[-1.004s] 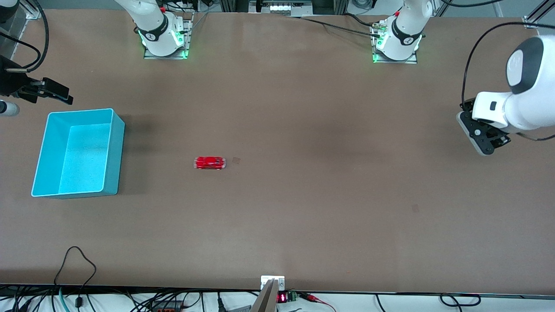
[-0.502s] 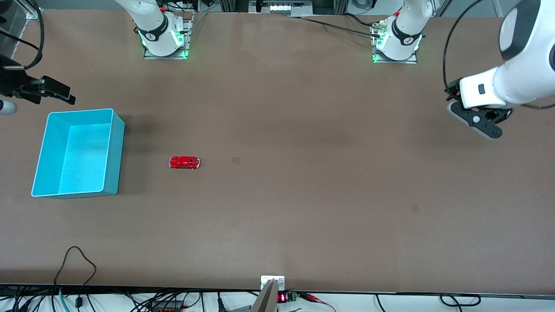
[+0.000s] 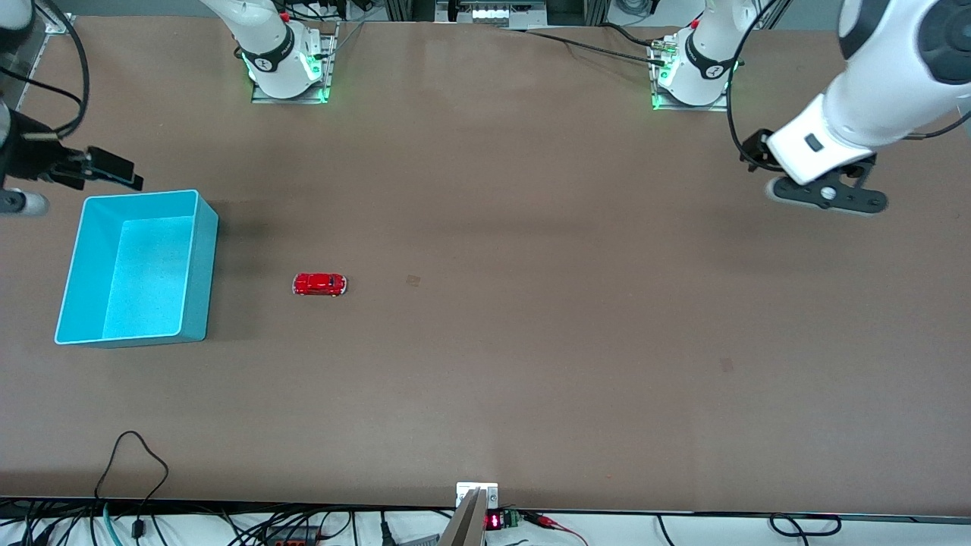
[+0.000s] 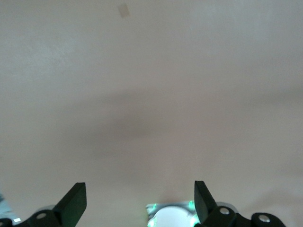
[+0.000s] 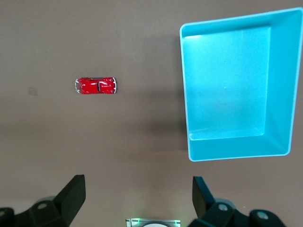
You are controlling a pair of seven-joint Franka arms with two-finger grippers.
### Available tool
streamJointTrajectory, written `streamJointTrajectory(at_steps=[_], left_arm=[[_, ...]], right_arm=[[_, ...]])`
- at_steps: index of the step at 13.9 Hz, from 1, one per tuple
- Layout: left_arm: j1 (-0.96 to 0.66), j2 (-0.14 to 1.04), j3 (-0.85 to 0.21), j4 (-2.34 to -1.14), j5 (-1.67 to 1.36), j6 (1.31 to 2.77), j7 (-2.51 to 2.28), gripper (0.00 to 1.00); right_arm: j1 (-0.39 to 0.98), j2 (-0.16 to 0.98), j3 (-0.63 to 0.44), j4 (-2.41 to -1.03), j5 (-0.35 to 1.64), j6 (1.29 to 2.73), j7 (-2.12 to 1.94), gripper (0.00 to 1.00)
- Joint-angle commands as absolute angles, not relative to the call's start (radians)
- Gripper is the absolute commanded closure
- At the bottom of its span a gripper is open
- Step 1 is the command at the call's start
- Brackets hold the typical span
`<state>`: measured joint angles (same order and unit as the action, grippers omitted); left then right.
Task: Wind red beetle toy and store in blue box
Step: 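Reach the right gripper out to the red toy car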
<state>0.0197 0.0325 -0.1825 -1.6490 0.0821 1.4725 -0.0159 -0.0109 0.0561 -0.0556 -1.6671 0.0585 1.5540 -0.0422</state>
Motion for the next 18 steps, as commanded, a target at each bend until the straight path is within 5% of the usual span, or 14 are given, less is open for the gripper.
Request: streamJointTrajectory(at_steps=[1,3,8,18], left_arm=[[-0.089,0.034,0.023,-1.657,0.020,1.575,-0.028,0.00],[-0.103,0.025,0.057,-1.686,0.023,1.737,-0.029,0.00],[-0.086,-0.095,0.041,-1.798,-0.017,1.721,-0.003,0.00],[-0.068,-0.087,0.031,-1.772,-0.006,1.700,-0.003,0.00]], right_arm=[[0.046,0.109,-0.054,-1.648,0.066,1.571,-0.054,0.00],[0.092,0.175,-0.054,-1.646,0.072,1.610,-0.075,0.00],[0.204,0.317,-0.054,-1.663,0.058,1.750,-0.222,0.00],[0.225,0.322,-0.052,-1.978,0.058,2.118,-0.733,0.00]])
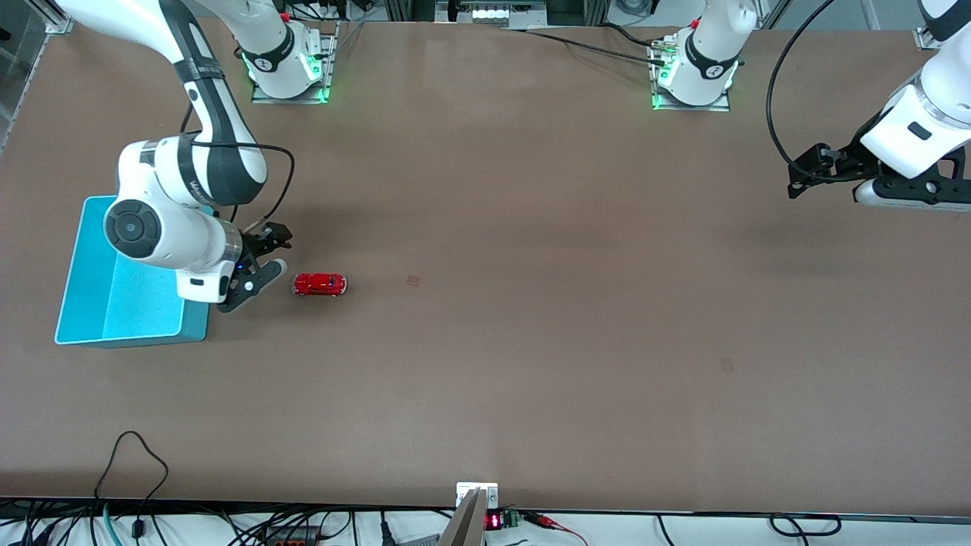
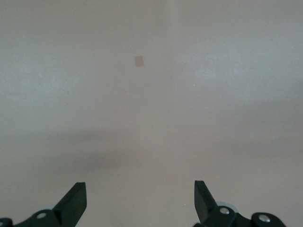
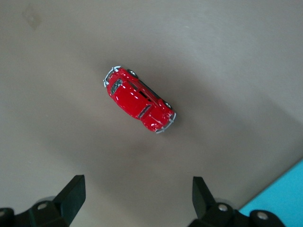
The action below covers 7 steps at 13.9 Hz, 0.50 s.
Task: Wind red beetle toy and store in blue box
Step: 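Reach the right gripper out to the red toy car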
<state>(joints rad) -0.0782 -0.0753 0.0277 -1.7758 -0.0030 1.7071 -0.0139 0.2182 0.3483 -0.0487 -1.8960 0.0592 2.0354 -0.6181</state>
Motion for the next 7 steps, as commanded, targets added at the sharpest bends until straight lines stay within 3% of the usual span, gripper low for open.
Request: streamJointTrajectory(at_steps=[1,7], left_arm=[[-0.067,-0.089,0.029,-1.772,-0.005,1.700,-0.003,0.00],[-0.067,-0.083,0.029,-1.770,-0.005,1.689,-0.005,0.00]], right_arm=[[0.238,0.327,-0.052,-2.011,0.058,2.167,-0.795,0.00],[0.301,0.405,-0.046,-2.065,0.060,2.364,-0.951,0.00]])
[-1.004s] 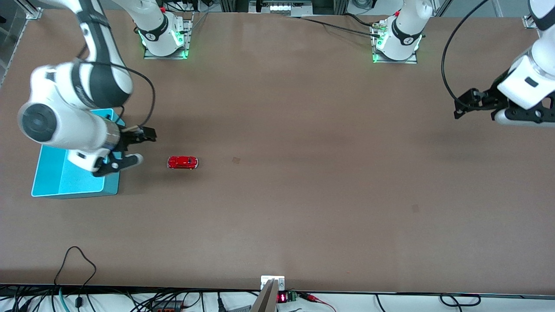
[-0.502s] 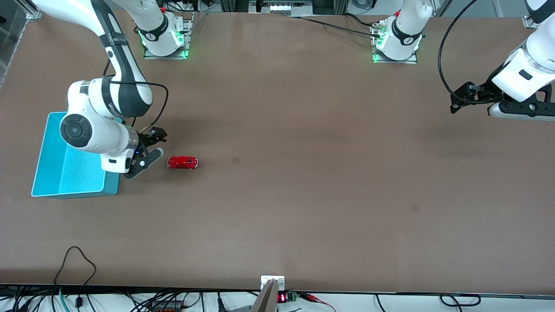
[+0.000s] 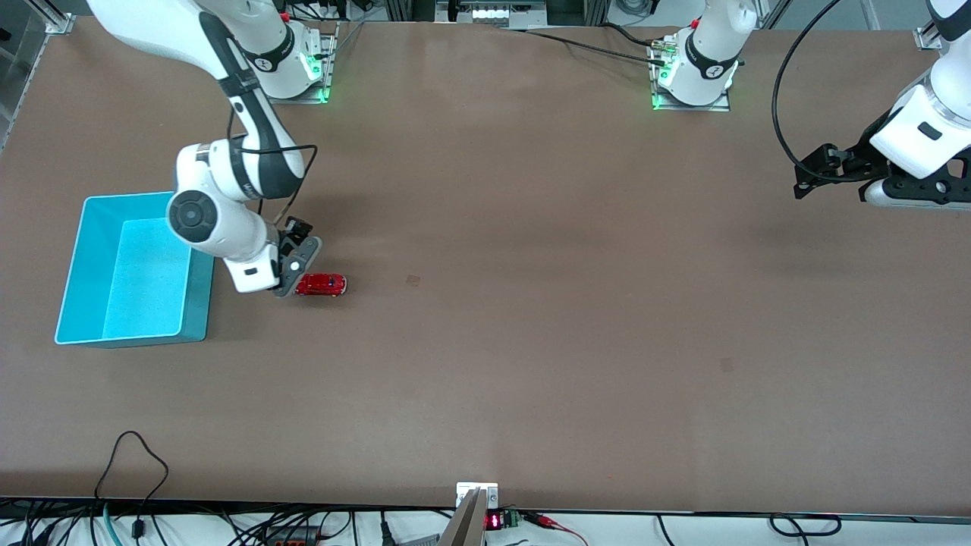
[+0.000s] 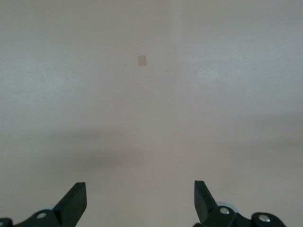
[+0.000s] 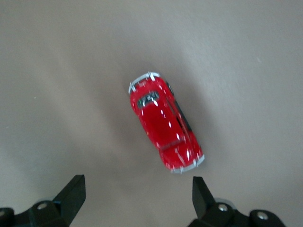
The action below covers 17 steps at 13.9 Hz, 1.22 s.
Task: Wind red beetle toy and store in blue box
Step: 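Reach the right gripper out to the red toy car, then lower the right gripper and grasp the red toy car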
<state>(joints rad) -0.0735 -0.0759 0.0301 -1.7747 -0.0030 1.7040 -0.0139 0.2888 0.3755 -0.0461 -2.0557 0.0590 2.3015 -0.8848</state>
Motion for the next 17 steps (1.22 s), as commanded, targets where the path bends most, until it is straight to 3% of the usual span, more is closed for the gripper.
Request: streamJointTrajectory(at_steps=[1,12,13,15,16,17], left_arm=[[-0.067,-0.083,0.029,-1.770,-0.005,1.689,-0.006,0.00],[-0.061,-0.060,0.020,-1.752,-0.006,1.706,-0.018,0.00],[-0.060,-0.060,0.021,-1.752,-0.006,1.704,-0.014,0.00],[-0.067,-0.066,0.015,-1.750,-0.006,1.701,-0.012,0.00],[-0.072,-0.063,0.012,-1.749,-0.006,1.703,-0.015,0.00],[-0.072,-0.061,0.012,-1.749,-0.006,1.704,-0.008,0.00]], right_arm=[[0.301,0.431,-0.046,-2.065,0.063,2.387,-0.971,0.00],[0.304,0.537,-0.028,-2.063,0.063,2.573,-1.137,0.00],[0.302,0.537,-0.020,-2.063,0.063,2.566,-1.137,0.05],[0.302,0.534,-0.018,-2.063,0.063,2.565,-1.150,0.33],[0.302,0.528,-0.018,-2.057,0.064,2.560,-1.144,0.61],[0.298,0.526,-0.018,-2.045,0.064,2.554,-1.149,0.66]])
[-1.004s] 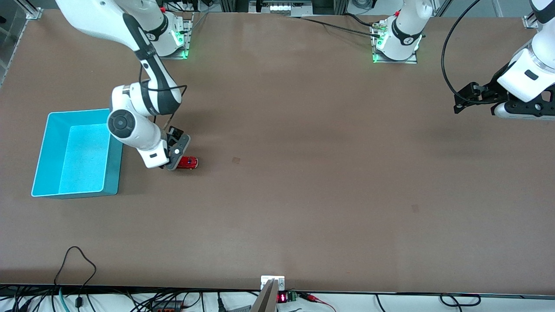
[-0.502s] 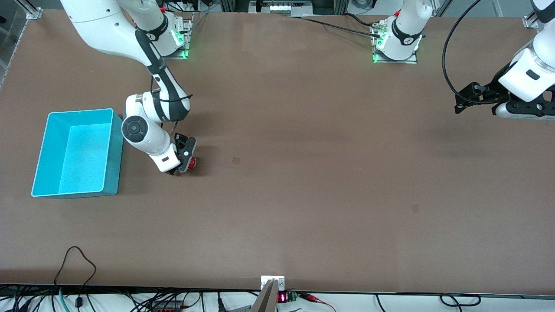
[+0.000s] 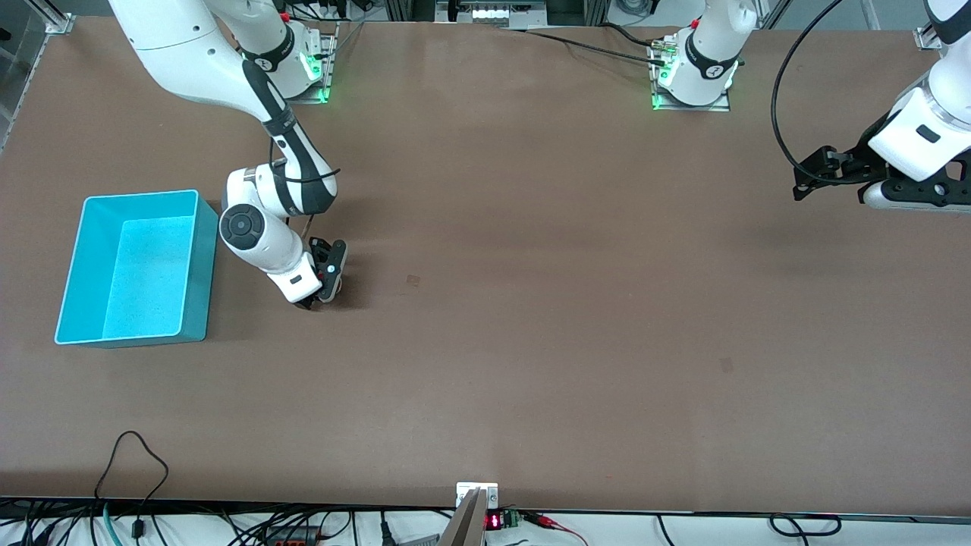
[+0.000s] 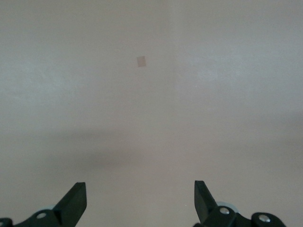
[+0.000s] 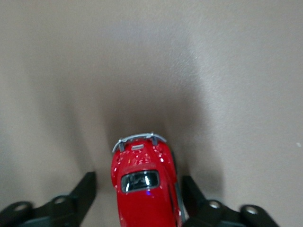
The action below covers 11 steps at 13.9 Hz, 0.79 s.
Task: Wind red beetle toy and store in blue box
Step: 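Lower the right gripper and grasp the red toy car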
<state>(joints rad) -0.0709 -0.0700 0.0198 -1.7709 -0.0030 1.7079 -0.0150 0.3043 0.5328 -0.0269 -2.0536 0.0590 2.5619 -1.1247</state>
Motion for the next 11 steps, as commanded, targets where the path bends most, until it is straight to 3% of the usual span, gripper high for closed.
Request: streamJointTrajectory(at_steps=[1,6,9,11], left_arm=[[-0.071,-0.063,0.014,-1.750,-0.006,1.703,-0.008,0.00],[-0.067,-0.058,0.014,-1.749,-0.008,1.706,-0.009,0.00],[-0.072,-0.058,0.011,-1.749,-0.008,1.704,-0.018,0.00],[-0.072,-0.057,0.011,-1.749,-0.008,1.706,-0.020,0.00]], right_arm=[[0.296,0.509,-0.018,-2.034,0.064,2.521,-1.149,0.72],[0.250,0.404,-0.028,-1.971,0.075,2.370,-1.137,0.80],[0.142,0.327,-0.031,-1.939,0.075,2.310,-1.095,0.80],[0.047,0.333,-0.032,-1.878,0.075,2.252,-1.094,0.80]])
